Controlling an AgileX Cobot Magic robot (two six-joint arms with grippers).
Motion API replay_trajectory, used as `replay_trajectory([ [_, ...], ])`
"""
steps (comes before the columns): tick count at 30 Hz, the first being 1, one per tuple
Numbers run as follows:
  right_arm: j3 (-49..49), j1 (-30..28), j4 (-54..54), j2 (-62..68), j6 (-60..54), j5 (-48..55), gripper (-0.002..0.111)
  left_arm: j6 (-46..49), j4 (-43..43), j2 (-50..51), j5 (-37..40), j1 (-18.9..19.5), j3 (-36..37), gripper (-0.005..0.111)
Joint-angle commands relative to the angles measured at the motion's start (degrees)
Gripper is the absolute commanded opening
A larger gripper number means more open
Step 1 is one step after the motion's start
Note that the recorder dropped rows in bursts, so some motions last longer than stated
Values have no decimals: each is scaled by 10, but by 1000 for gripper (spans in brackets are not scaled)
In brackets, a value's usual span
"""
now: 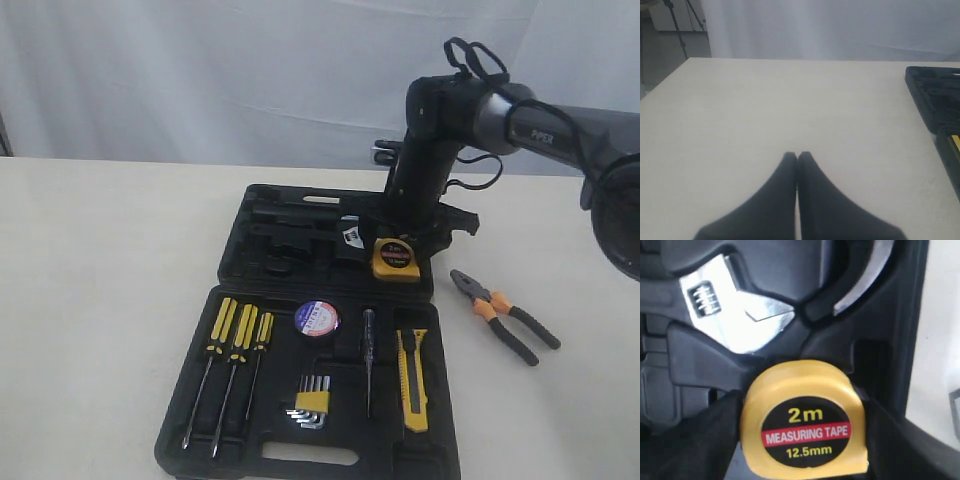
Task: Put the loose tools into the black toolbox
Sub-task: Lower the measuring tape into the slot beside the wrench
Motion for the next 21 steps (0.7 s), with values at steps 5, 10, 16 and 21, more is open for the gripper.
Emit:
replay_trajectory([
  [5, -4, 28, -29, 2, 35, -4, 23, -3, 0, -1, -3, -3, 1, 0],
  [10, -4, 26, -45, 18, 40, 32, 23, -3, 0, -1, -3, -3, 1, 0],
  [16, -4, 28, -47, 39, 49, 47, 25, -3, 0, -1, -3, -3, 1, 0],
  [21, -4, 28, -53, 40, 47, 45, 46, -3, 0, -1, -3, -3, 1, 0],
])
